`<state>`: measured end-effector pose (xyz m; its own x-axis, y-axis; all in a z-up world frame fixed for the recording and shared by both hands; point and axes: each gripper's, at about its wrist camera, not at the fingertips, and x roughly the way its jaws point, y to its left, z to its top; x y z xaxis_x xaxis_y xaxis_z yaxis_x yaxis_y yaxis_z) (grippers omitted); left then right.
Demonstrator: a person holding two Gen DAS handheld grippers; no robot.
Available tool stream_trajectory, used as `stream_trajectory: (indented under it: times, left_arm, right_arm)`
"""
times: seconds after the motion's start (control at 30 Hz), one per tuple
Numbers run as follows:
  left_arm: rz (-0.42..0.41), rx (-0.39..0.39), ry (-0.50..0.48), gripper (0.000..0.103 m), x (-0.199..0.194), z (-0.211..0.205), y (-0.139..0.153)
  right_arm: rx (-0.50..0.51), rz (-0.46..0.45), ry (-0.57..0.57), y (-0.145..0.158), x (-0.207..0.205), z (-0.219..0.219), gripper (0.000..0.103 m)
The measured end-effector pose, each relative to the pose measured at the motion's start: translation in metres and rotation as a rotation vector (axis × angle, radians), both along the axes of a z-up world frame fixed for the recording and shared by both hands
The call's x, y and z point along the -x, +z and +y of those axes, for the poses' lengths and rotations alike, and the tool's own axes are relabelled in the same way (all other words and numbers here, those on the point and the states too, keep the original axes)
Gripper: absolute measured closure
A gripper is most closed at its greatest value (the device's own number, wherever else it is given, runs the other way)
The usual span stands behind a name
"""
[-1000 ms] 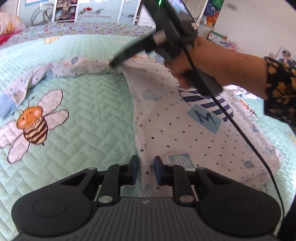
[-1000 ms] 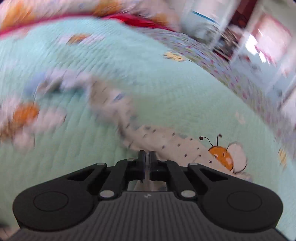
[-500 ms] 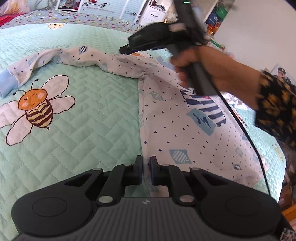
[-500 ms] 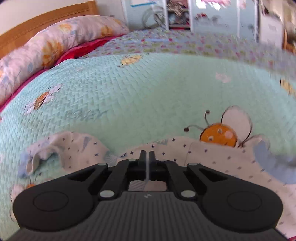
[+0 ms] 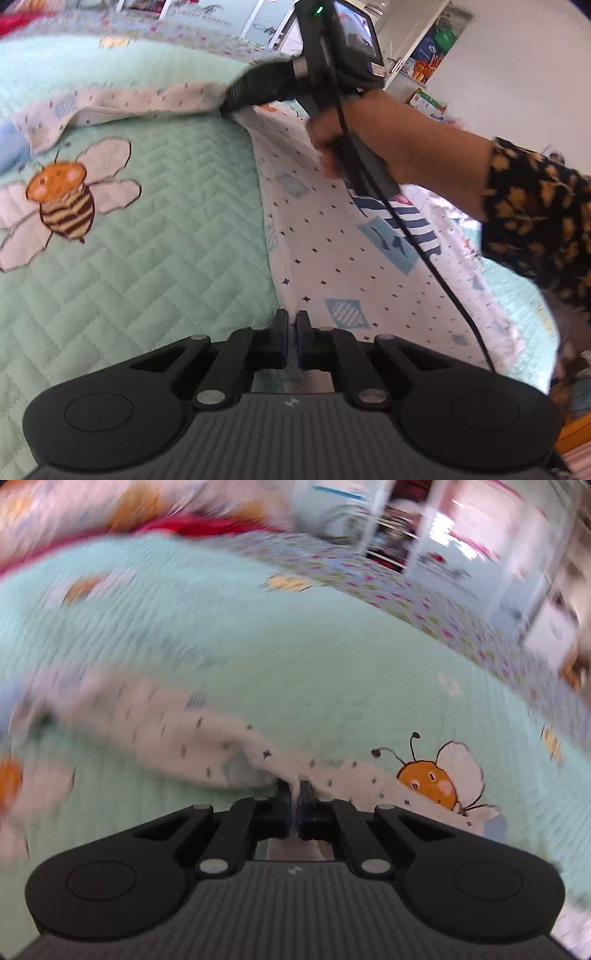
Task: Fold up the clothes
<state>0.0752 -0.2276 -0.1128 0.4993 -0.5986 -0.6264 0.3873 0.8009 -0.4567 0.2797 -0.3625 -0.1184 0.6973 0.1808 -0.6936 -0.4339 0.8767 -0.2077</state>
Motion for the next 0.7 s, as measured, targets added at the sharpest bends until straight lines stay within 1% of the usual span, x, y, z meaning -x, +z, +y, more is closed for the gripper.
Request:
stream_trajectory:
  times: [0.17, 0.27, 0.37, 0.4, 0.43, 0.47, 0.53, 0.57, 0.63, 0.7]
  left_arm:
    - [0.016, 0.015, 0.0, 0.1, -0.001, 0.002, -0.001]
    - [0.04, 0.036, 0.017, 0.099, -0.001, 0.006, -0.001]
    - [0.055, 0.038, 0.035, 0.099, -0.001, 0.008, -0.001]
    - [0.061, 0.039, 0.041, 0.099, -0.001, 0.009, 0.0]
    - [0.072, 0.045, 0.048, 0.099, -0.001, 0.01, -0.001]
    - [0.083, 0.052, 0.056, 0.099, -0.002, 0.012, -0.001]
    - [0.112, 0.074, 0.072, 0.099, -0.006, 0.015, -0.003]
    - [0.13, 0.088, 0.08, 0.099, -0.009, 0.017, -0.004]
    - [0.156, 0.114, 0.098, 0.098, -0.01, 0.02, -0.006]
    - [0.181, 0.149, 0.124, 0.098, -0.01, 0.023, -0.008]
  right_arm:
    - [-0.284, 0.106, -0.207, 0.002, -0.048, -0.022, 0.1]
    - [-0.311, 0.103, -0.203, 0.0, -0.044, -0.024, 0.1]
    - [-0.339, 0.1, -0.199, -0.001, -0.04, -0.026, 0.094]
    - [-0.348, 0.101, -0.196, -0.001, -0.038, -0.027, 0.087]
    - [-0.356, 0.109, -0.182, 0.002, -0.038, -0.027, 0.078]
    - [-0.359, 0.117, -0.164, 0.004, -0.037, -0.027, 0.073]
    - [-0.354, 0.126, -0.126, 0.011, -0.034, -0.024, 0.05]
    - [-0.346, 0.123, -0.111, 0.015, -0.031, -0.023, 0.048]
    - [-0.337, 0.109, -0.087, 0.025, -0.02, -0.022, 0.046]
    - [-0.366, 0.102, -0.079, 0.035, -0.003, -0.03, 0.046]
